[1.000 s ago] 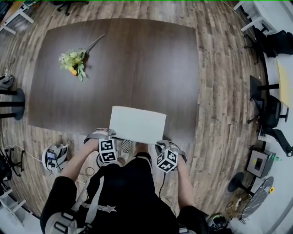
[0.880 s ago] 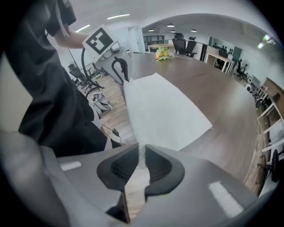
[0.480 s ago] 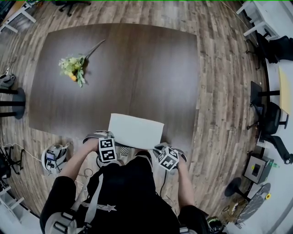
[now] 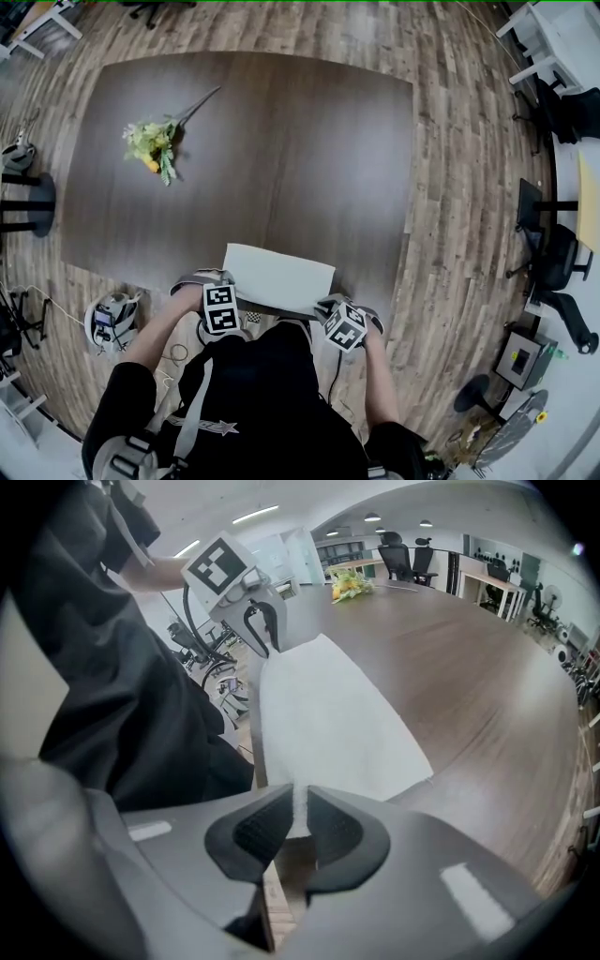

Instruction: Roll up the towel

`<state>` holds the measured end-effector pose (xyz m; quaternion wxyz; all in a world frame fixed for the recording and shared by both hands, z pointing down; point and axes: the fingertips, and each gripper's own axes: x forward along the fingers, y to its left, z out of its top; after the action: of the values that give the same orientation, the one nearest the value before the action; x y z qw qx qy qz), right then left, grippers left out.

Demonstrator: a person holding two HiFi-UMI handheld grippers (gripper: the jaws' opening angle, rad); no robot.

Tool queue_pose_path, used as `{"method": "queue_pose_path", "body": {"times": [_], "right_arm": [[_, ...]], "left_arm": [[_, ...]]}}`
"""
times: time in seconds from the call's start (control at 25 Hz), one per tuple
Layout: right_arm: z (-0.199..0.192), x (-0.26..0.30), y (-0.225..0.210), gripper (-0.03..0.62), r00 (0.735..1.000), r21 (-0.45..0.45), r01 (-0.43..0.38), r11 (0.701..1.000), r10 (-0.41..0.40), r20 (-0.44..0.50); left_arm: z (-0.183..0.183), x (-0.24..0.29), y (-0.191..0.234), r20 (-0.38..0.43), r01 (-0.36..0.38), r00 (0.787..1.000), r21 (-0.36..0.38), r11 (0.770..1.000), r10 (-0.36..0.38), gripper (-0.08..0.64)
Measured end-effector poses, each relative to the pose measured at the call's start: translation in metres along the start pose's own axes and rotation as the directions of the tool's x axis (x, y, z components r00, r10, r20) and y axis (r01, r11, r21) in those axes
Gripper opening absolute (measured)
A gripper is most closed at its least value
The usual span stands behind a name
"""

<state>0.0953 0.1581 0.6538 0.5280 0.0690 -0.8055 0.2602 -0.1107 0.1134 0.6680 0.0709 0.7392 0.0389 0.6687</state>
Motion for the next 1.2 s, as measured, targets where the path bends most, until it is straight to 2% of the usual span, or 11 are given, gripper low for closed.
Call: {"method": "queue_pose_path", "body": {"times": [0.2,0.56,0.64,0.8,0.96,1.2], "right_arm": [[0.001,0.006,-0.005,0.052,1.000,0.005,-0.008,1.000,0.008,-0.001],[-0.001,0.011,-0.014,0.054,0.999,0.022,0.031,0.999,-0.031,0.020],[-0.001,0.010,-0.015,0.060,0.998,0.022,0.062,0.998,-0.062,0.020],[-0.002,0.005,-0.017,0.111,0.987,0.016,0.156,0.988,-0.156,0.036],[-0.001,-0.003,-0.017,0.147,0.971,0.026,0.233,0.972,-0.235,0.055],[0.000,-0.017,0.002,0.147,0.946,0.037,0.313,0.949,-0.315,0.082]], "left_arm": [[-0.002,0.007,0.006,-0.006,0.005,1.000,0.001,1.000,-0.005,0.074],[0.001,0.014,0.012,0.013,0.015,1.000,0.001,1.000,-0.015,0.080],[0.000,0.012,0.014,0.022,-0.012,1.000,-0.001,1.000,0.012,0.089],[0.001,0.005,0.021,0.056,-0.096,0.994,-0.010,0.995,0.097,0.166],[0.000,-0.003,0.022,0.075,-0.151,0.986,0.004,0.988,0.150,0.169],[0.000,-0.017,0.014,0.098,-0.211,0.973,0.026,0.977,0.208,0.169]]}}
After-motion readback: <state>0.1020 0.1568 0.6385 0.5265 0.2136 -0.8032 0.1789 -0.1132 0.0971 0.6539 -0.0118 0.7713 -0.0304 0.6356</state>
